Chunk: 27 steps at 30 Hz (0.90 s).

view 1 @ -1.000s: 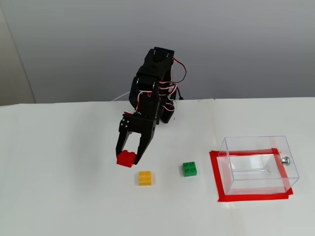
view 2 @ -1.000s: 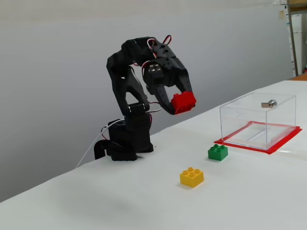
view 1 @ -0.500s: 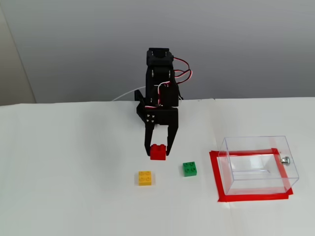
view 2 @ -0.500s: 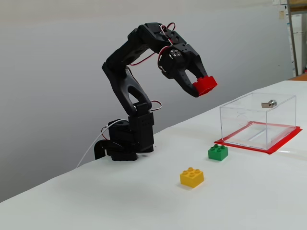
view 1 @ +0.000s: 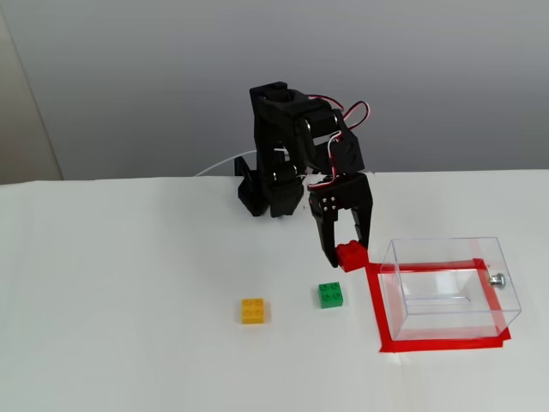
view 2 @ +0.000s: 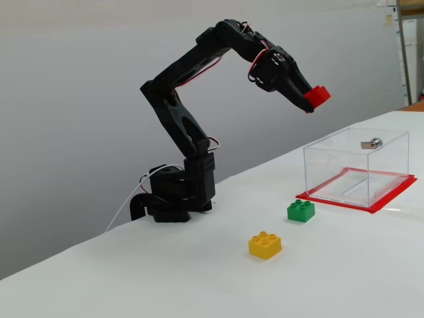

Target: Pick the red lego brick and place it into the transparent box

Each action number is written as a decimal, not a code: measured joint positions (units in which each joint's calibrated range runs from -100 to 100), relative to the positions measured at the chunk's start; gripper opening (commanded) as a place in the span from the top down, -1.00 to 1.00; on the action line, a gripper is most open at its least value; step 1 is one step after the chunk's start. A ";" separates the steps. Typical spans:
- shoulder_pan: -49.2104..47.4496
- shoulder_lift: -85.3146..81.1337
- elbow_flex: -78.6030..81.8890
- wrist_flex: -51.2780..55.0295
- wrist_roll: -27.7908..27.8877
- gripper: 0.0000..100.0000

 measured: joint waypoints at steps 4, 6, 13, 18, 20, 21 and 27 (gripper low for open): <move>-7.69 1.95 -0.35 -0.17 0.00 0.91; -9.94 2.96 -0.71 -1.11 -0.05 0.91; -18.70 8.37 -3.80 -4.28 0.00 0.91; -26.71 14.71 -8.38 -4.28 0.00 0.92; -30.24 17.51 -10.86 -4.28 0.00 0.92; -32.05 18.77 -11.92 -4.28 0.00 0.92; -36.11 27.06 -19.24 -4.28 0.05 0.92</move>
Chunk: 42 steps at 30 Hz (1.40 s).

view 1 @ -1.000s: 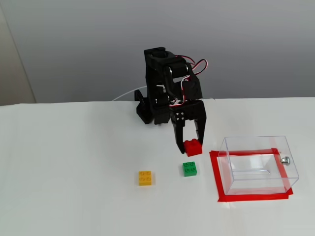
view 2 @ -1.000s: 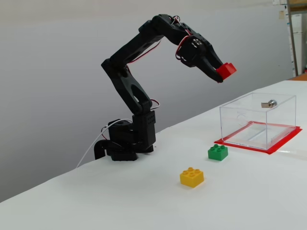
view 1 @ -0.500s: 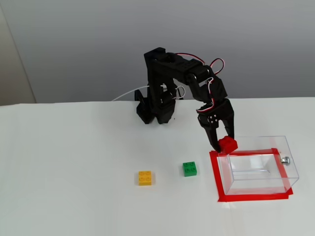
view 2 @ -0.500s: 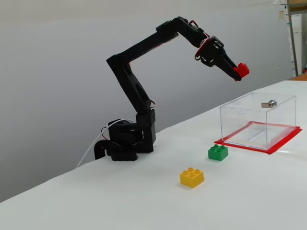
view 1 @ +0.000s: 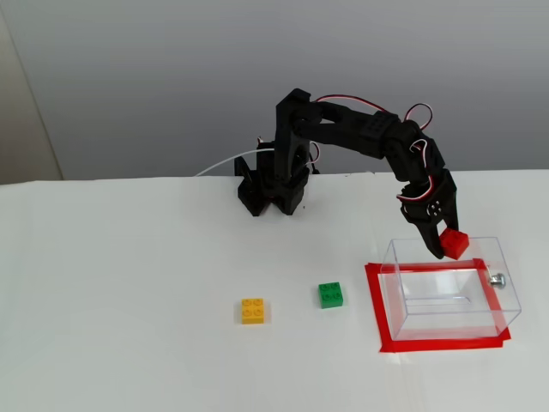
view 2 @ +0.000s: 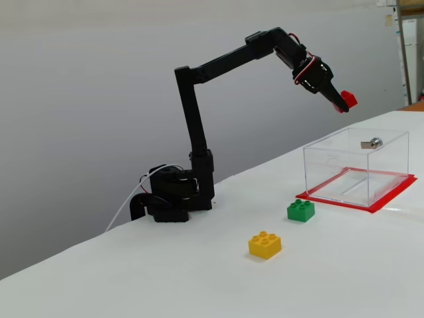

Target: Pick the red lego brick and place it into the transparent box

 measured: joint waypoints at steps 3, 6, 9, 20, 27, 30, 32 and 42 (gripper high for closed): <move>-0.96 3.38 -2.91 0.00 0.00 0.92; -1.60 6.43 -4.85 0.00 0.00 0.92; -1.60 8.63 -5.91 0.00 0.00 0.92; -1.60 13.70 -5.91 0.00 0.00 0.90; -1.60 13.87 -6.09 -1.03 0.00 0.90; -1.60 13.87 -6.09 -1.63 -0.05 0.90; -1.60 13.87 -6.09 -1.89 -0.05 0.90; -1.60 13.87 -6.09 -2.66 -0.05 0.90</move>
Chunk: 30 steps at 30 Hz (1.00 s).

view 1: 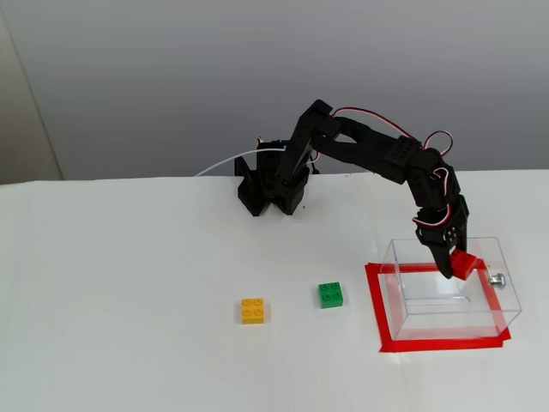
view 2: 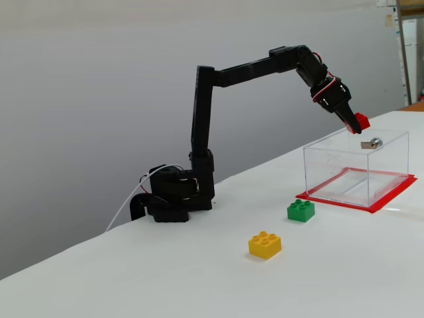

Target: Pick the red lego brick and place it into the transparent box

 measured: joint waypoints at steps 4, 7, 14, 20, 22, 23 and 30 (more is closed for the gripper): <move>0.00 0.00 0.00 0.00 0.00 0.87; 0.00 0.00 0.00 0.00 0.00 0.65; 0.00 0.00 0.00 0.00 0.00 0.30; 0.00 0.00 0.00 0.00 0.00 0.30; 0.00 0.00 0.00 0.00 0.00 0.30; 0.00 0.00 0.00 0.00 0.00 0.30; 0.00 0.00 0.00 0.00 0.00 0.30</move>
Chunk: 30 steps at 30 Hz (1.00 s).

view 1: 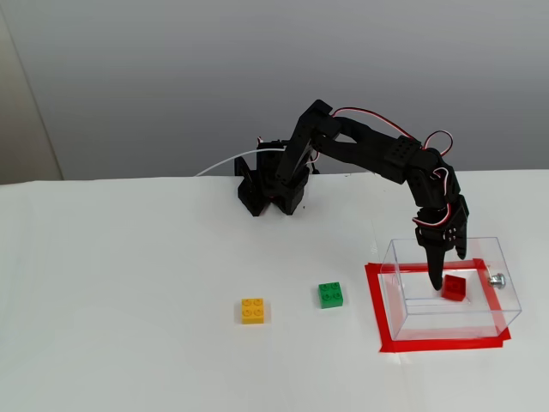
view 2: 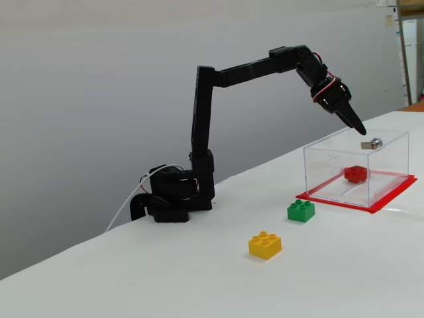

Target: Pick the red lego brick and place it into the transparent box

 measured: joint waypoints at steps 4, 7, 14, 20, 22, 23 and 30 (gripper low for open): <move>0.32 -0.93 -0.26 0.00 0.00 0.31; 1.50 -3.13 -0.44 0.00 0.00 0.38; 6.52 -10.23 -0.44 0.00 0.00 0.98; 10.79 -15.73 -0.53 0.00 0.00 0.97; 12.50 -17.51 -0.53 0.00 0.15 0.97; 13.46 -18.52 -0.53 0.00 0.20 0.97; 22.54 -26.47 -0.53 3.51 0.15 0.97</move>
